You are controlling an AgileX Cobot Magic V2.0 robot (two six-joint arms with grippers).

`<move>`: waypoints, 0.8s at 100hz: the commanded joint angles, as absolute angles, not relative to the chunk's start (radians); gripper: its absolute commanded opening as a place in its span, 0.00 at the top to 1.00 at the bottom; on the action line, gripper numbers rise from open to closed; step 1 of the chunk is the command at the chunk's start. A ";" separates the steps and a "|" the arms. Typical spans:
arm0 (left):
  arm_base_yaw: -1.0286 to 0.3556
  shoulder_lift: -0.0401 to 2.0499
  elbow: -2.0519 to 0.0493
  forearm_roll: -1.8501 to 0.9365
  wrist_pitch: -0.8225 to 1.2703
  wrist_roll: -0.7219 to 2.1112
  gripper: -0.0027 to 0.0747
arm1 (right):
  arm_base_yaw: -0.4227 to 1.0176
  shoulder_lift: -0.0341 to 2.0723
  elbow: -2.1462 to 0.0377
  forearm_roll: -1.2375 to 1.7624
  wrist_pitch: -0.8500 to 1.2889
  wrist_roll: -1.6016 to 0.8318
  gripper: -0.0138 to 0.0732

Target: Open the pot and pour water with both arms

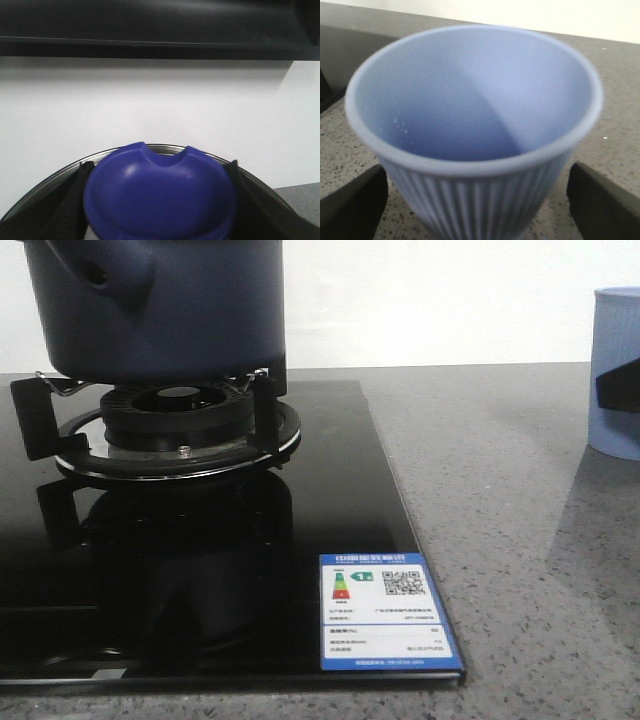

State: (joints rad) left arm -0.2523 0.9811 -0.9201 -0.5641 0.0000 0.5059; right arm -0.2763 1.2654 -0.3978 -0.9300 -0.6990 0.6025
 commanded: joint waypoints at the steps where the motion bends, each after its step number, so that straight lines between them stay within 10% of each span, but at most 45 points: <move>1: -0.250 0.962 -0.958 -0.565 -0.094 0.505 0.48 | -0.280 1.195 -0.414 -0.955 -0.675 0.646 0.08; 80: -0.393 1.006 -0.958 -0.619 -0.082 0.504 0.48 | -0.280 0.663 -0.414 -1.852 -0.536 1.634 0.08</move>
State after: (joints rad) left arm -0.3518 0.9946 -0.9201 -0.6084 0.0295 0.5059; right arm -0.2763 0.7212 -0.3922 -1.8096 -0.5300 1.5393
